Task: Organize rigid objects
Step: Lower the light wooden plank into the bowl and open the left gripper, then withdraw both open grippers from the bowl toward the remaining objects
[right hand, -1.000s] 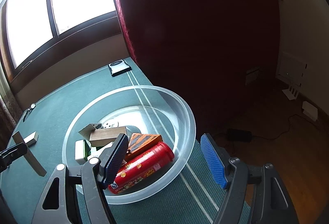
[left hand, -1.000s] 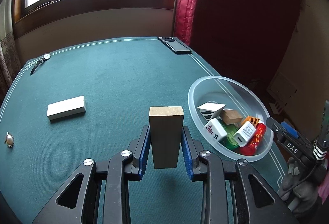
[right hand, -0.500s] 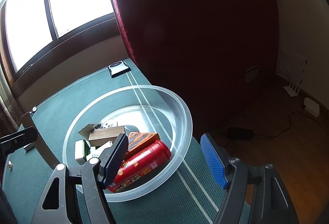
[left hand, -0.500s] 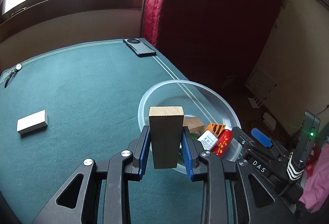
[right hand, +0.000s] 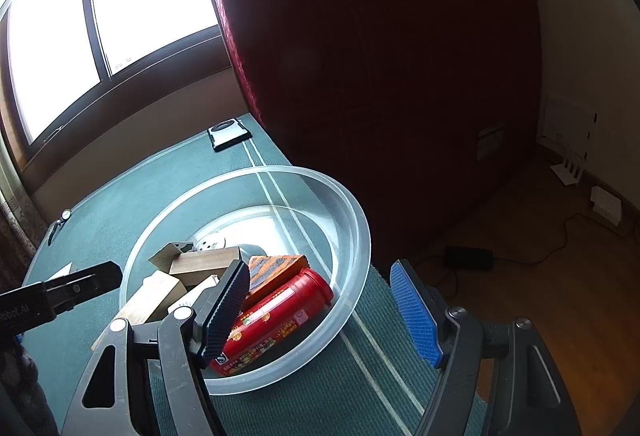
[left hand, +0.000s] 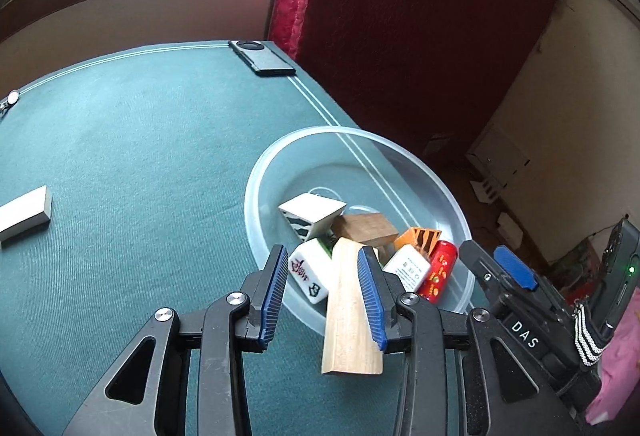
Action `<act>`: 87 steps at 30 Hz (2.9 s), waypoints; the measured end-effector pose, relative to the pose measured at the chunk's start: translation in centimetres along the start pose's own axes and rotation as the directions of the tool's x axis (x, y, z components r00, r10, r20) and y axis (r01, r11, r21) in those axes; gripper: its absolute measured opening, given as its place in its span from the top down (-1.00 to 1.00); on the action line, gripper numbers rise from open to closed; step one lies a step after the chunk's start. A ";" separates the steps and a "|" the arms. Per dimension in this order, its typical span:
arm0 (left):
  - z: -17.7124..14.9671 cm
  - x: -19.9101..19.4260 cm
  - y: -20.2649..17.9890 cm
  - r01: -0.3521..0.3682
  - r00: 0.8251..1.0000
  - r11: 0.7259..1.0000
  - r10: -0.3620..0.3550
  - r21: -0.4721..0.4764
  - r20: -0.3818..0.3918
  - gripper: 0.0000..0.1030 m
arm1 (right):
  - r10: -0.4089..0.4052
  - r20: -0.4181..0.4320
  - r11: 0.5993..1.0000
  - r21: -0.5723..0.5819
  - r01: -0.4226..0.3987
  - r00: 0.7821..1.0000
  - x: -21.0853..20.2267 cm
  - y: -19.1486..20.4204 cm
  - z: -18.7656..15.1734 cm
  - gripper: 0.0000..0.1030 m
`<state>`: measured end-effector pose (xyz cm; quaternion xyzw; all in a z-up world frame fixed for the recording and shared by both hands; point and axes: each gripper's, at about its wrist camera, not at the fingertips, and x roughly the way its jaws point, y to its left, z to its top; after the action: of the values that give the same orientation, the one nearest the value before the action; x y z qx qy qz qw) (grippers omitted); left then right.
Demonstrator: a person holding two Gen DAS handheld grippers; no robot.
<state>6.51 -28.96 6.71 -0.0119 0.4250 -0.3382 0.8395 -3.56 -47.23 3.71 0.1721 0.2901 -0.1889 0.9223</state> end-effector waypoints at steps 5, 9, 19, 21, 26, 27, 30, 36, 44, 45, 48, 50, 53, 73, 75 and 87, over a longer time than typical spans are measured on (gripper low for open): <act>-1.0 -0.7 0.7 -0.019 1.000 1.000 0.019 -0.004 -0.003 0.21 | 0.001 -0.006 1.000 -0.001 -0.001 1.000 0.1 0.0 -0.1 -0.48; -1.6 -1.8 1.3 -0.041 0.999 0.999 0.042 -0.005 0.013 0.07 | 0.001 -0.003 1.000 0.000 -0.001 1.000 0.0 0.0 0.0 -0.48; -4.3 -3.2 2.6 -0.142 0.990 0.989 0.142 0.046 -0.010 0.02 | 0.001 -0.001 1.000 0.003 -0.001 1.000 0.0 -0.1 0.1 -0.48; -4.8 -2.9 2.4 -0.144 0.989 0.988 0.146 0.062 -0.026 0.02 | 0.002 0.000 1.000 0.003 -0.002 1.000 0.0 0.0 0.0 -0.48; -5.3 -2.3 0.8 -0.112 0.992 0.988 0.117 0.103 -0.047 0.02 | 0.002 0.010 1.000 0.005 -0.002 1.000 -0.2 0.1 0.1 -0.48; -5.3 -2.3 0.5 -0.106 0.993 0.988 0.112 0.110 -0.046 0.02 | 0.001 0.012 1.000 0.007 -0.001 1.000 -0.2 0.1 0.1 -0.48; -5.0 -2.1 -0.4 -0.096 0.994 0.987 0.102 0.126 -0.042 0.02 | 0.000 0.015 1.000 0.011 0.000 1.000 -0.2 0.1 0.2 -0.48; -4.5 -1.1 -2.1 -0.076 0.995 0.984 0.085 0.162 -0.049 0.02 | 0.002 0.019 1.000 0.013 -0.002 1.000 -0.2 0.2 0.2 -0.48; -4.3 0.3 -4.1 -0.061 0.996 0.976 0.075 0.210 -0.057 -0.01 | -0.006 0.031 1.000 0.029 0.005 1.000 -0.3 -0.1 0.5 -0.48; -4.2 0.5 -4.3 -0.071 0.995 0.975 0.084 0.212 -0.052 -0.09 | -0.006 0.032 1.000 0.030 0.005 0.999 -0.4 -0.1 0.5 -0.48; -3.8 0.9 -4.4 -0.088 0.994 0.974 0.099 0.207 -0.042 -0.19 | -0.006 0.036 0.999 0.032 0.005 0.999 -0.5 -0.1 0.6 -0.48; -3.8 1.1 -4.2 -0.088 0.994 0.976 0.099 0.201 -0.043 -0.19 | -0.005 0.037 0.999 0.032 0.004 0.999 -0.5 -0.2 0.6 -0.48; -3.7 1.2 -3.6 -0.092 0.994 0.978 0.103 0.185 -0.046 -0.19 | -0.002 0.036 0.999 0.032 0.001 0.999 -0.6 -0.1 0.6 -0.48; -3.4 -1.3 0.8 -0.128 0.992 0.990 0.128 0.051 -0.006 -0.19 | 0.060 -0.012 0.997 -0.048 -0.061 0.998 -2.4 2.2 -1.5 -0.54; -3.3 -1.5 1.3 -0.129 0.992 0.991 0.129 0.037 -0.003 -0.19 | 0.071 -0.027 0.995 -0.075 -0.073 0.997 -2.7 2.7 -2.0 -0.55; -3.5 -2.9 3.5 -0.135 0.991 0.991 0.135 -0.017 0.014 -0.19 | 0.036 -0.067 0.980 -0.193 -0.049 0.997 -2.2 4.0 -2.7 -0.62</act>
<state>4.74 -23.67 5.45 0.0075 0.4213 -0.2770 0.8636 -4.67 -42.09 3.77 0.0930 0.3323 -0.1343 0.9289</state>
